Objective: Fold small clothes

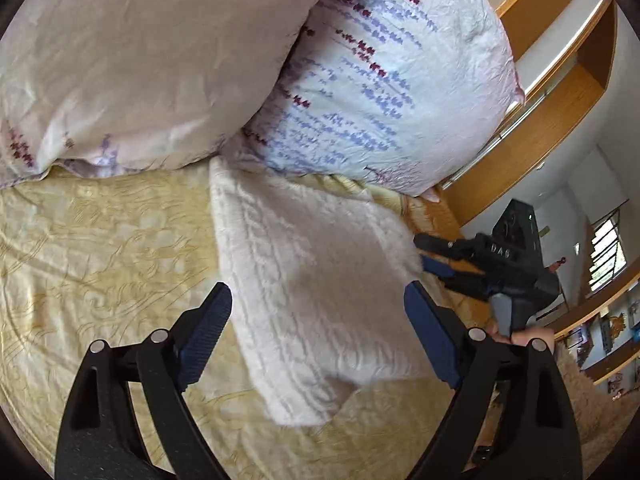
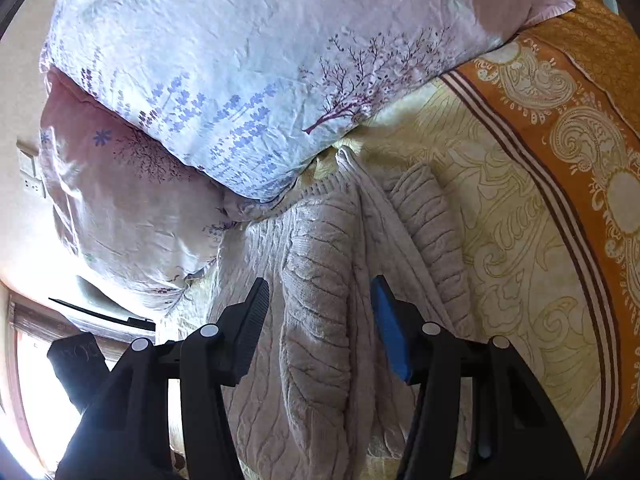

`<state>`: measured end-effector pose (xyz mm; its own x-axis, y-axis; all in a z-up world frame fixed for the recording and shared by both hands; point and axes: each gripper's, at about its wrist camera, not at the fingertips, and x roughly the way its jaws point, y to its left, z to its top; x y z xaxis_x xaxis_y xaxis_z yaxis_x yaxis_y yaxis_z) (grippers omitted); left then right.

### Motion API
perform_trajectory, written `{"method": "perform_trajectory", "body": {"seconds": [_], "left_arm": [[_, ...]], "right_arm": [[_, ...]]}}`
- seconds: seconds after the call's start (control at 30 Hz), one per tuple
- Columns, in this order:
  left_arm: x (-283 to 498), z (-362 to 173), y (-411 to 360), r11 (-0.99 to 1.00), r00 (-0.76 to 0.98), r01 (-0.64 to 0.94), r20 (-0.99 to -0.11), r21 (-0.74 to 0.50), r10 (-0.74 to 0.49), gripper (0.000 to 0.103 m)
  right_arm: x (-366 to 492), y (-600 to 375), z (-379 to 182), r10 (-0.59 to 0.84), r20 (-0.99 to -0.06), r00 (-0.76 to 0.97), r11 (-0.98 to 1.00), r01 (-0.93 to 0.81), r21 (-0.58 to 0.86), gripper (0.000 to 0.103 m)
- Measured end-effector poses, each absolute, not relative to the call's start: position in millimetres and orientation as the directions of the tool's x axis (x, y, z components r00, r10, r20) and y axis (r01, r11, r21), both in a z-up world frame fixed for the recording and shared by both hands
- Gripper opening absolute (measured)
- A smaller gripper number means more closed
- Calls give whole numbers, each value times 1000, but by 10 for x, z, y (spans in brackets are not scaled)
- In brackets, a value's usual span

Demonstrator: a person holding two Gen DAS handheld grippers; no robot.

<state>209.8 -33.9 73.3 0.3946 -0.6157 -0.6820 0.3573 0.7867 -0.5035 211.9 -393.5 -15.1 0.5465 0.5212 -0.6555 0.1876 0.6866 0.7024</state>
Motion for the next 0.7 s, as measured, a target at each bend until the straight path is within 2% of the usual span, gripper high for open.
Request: {"method": "perform_trajectory", "body": {"seconds": [0.23, 0.27, 0.33, 0.37, 0.7], "left_arm": [[1964, 419, -255, 798, 324, 290, -730, -529, -601, 88], [1957, 410, -262, 801, 320, 294, -736, -522, -597, 88], [1936, 414, -273, 803, 319, 304, -740, -512, -592, 90], [1933, 419, -272, 803, 320, 309, -739, -510, -593, 91], [1907, 484, -325, 809, 367, 336, -724, -483, -584, 92]], "right_arm": [[2180, -3894, -340, 539, -678, 500, 685, 209, 698, 56], [2190, -3888, -354, 536, -684, 495, 689, 212, 693, 53], [2238, -3847, -345, 519, -695, 497, 707, 207, 676, 36], [2235, -3837, -311, 531, -679, 507, 701, 188, 688, 18], [2217, -3718, 436, 431, -615, 660, 794, 47, 607, 16]]}}
